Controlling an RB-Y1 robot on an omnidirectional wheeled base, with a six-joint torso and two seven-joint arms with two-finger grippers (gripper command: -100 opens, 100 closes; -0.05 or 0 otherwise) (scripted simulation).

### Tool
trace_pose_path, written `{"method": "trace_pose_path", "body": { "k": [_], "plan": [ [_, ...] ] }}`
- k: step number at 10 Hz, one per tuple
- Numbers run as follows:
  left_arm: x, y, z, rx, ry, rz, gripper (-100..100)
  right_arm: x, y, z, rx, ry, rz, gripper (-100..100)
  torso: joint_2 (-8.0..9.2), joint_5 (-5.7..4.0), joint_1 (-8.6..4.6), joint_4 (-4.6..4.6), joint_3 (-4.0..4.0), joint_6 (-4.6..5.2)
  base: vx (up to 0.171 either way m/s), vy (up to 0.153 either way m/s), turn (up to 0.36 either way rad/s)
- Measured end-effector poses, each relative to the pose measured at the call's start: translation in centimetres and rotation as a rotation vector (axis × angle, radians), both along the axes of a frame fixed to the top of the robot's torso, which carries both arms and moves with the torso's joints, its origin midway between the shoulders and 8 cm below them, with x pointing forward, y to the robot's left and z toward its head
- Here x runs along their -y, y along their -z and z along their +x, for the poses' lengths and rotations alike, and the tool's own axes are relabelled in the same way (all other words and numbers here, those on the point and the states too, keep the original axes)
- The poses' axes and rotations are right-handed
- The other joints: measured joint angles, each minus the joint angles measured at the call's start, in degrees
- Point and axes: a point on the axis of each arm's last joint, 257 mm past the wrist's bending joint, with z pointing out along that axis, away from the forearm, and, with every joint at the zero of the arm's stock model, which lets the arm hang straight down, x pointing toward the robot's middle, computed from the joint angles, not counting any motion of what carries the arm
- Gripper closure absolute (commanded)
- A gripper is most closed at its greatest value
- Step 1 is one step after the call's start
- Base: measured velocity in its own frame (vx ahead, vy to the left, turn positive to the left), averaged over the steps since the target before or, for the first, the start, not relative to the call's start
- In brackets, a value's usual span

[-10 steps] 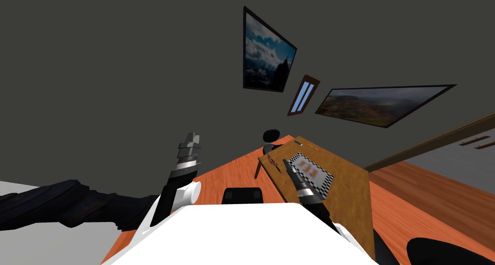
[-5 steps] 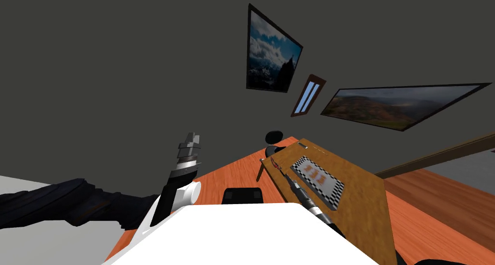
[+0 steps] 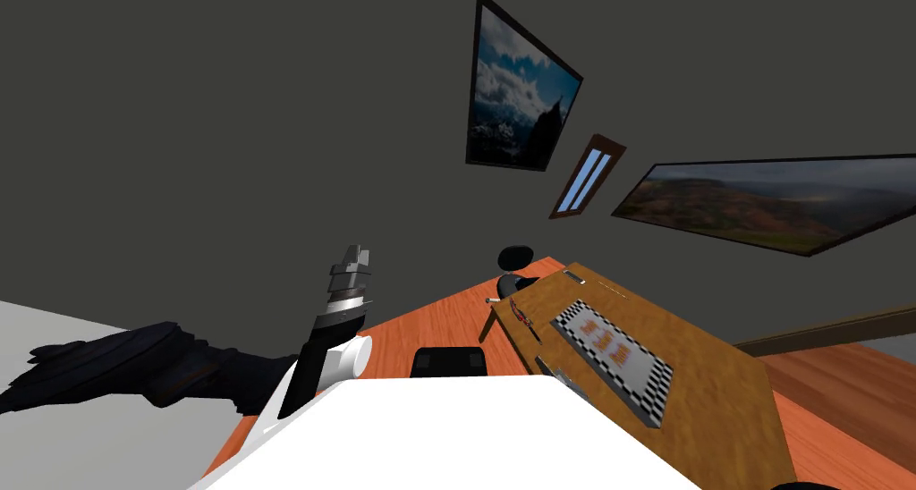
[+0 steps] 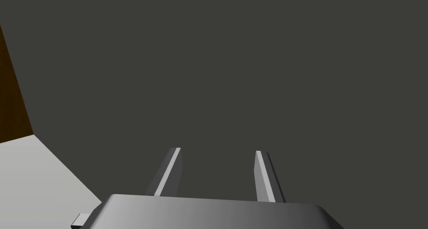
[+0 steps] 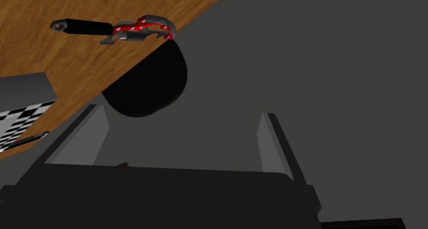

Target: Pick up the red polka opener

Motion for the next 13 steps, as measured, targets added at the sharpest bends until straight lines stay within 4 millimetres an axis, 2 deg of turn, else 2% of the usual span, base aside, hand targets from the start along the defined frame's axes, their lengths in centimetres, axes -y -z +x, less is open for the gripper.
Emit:
{"method": "trace_pose_path", "body": {
  "k": [3, 5, 6, 8, 9, 12, 13],
  "plan": [
    [0.0, 0.0, 0.0, 0.000, 0.000, 0.000, 0, 1.2, 4.0, -5.7, -0.171, -0.068, -0.069, -100, 0.00, 0.00, 0.01, 0.00, 0.00, 0.00, 0.066, 0.028, 0.100],
    [0.0, 0.0, 0.0, 0.000, 0.000, 0.000, 0, 2.2, 5.3, -9.4, -0.261, -0.105, -0.104, -100, 0.05, 0.00, 0.03, 0.01, 0.03, 0.00, 0.082, 0.046, 0.264],
    [0.0, 0.0, 0.0, 0.000, 0.000, 0.000, 0, 2.8, 7.2, -12.7, -0.333, -0.137, -0.128, -100, -0.06, 0.00, 0.07, -0.01, -0.03, -0.01, 0.080, 0.032, 0.108],
    [0.0, 0.0, 0.0, 0.000, 0.000, 0.000, 0, 3.4, 7.7, -16.3, -0.419, -0.182, -0.160, -100, -0.01, 0.01, 0.03, 0.00, -0.01, -0.01, 0.088, 0.029, 0.242],
    [0.0, 0.0, 0.0, 0.000, 0.000, 0.000, 0, 4.2, 8.9, -19.0, -0.489, -0.213, -0.183, -100, -0.08, 0.00, 0.02, -0.01, -0.04, 0.00, 0.078, 0.013, 0.129],
    [0.0, 0.0, 0.0, 0.000, 0.000, 0.000, 0, 5.3, 9.2, -23.0, -0.594, -0.275, -0.224, -100, 0.06, 0.00, -0.02, 0.01, 0.03, 0.04, 0.059, 0.010, 0.215],
    [0.0, 0.0, 0.0, 0.000, 0.000, 0.000, 0, 5.8, 9.3, -25.1, -0.638, -0.298, -0.239, -100, 0.07, 0.00, 0.00, 0.02, 0.04, 0.01, 0.079, 0.017, 0.420]
  ]
}}
